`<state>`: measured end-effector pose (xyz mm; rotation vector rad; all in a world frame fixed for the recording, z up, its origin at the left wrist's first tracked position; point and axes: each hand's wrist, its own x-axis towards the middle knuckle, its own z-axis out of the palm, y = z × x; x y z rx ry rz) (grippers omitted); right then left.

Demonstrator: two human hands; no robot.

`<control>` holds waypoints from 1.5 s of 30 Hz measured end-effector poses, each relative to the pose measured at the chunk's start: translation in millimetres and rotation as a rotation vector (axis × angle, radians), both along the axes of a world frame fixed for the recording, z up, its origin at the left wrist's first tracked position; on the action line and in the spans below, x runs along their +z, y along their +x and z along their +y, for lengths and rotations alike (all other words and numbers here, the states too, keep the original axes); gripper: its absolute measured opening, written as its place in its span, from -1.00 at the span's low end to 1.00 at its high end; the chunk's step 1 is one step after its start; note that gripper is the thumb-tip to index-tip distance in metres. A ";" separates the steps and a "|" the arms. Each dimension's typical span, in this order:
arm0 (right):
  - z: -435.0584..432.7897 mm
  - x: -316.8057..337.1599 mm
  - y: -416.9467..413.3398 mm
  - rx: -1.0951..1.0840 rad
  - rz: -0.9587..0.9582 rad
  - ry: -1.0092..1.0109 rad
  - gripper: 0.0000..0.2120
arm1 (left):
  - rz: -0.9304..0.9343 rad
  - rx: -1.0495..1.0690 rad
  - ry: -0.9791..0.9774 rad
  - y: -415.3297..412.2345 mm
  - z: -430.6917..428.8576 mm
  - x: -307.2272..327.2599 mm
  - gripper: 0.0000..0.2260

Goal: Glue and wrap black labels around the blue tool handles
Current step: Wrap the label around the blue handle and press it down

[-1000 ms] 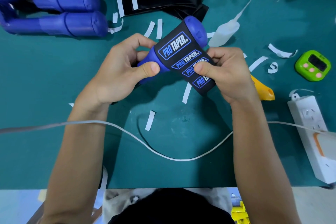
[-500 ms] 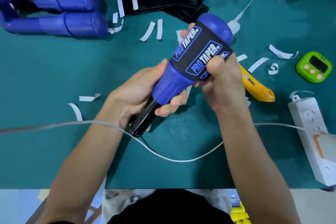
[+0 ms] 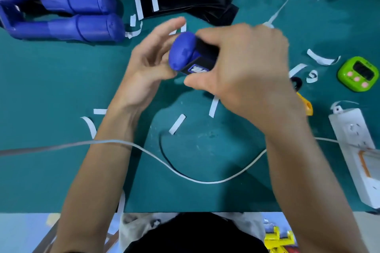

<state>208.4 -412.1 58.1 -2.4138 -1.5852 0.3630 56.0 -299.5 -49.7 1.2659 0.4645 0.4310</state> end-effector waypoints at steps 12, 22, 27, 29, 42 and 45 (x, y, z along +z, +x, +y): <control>-6.5 -106.1 -23.5 -0.051 0.071 0.277 -0.45 | 0.417 -0.004 0.496 -22.6 17.7 -11.6 -0.42; -35.0 -130.2 -1.3 -0.050 0.341 0.556 -0.77 | 0.354 0.115 0.619 -28.2 -4.9 -22.4 -0.45; -35.6 -132.3 -2.8 -0.099 0.386 0.591 -0.80 | 0.371 0.159 0.618 -29.0 -11.3 -27.6 -0.42; -34.9 -131.6 -6.2 -0.155 0.424 0.605 -0.84 | 0.389 0.161 0.631 -28.8 -13.0 -26.6 -0.42; -30.2 -131.7 -19.1 -0.333 0.449 0.641 -0.78 | 0.393 0.349 0.529 -17.4 -40.7 -30.0 -0.54; -30.2 -128.0 -19.6 -0.348 0.448 0.575 -0.71 | 0.363 0.390 0.423 -14.2 -46.3 -27.4 -0.56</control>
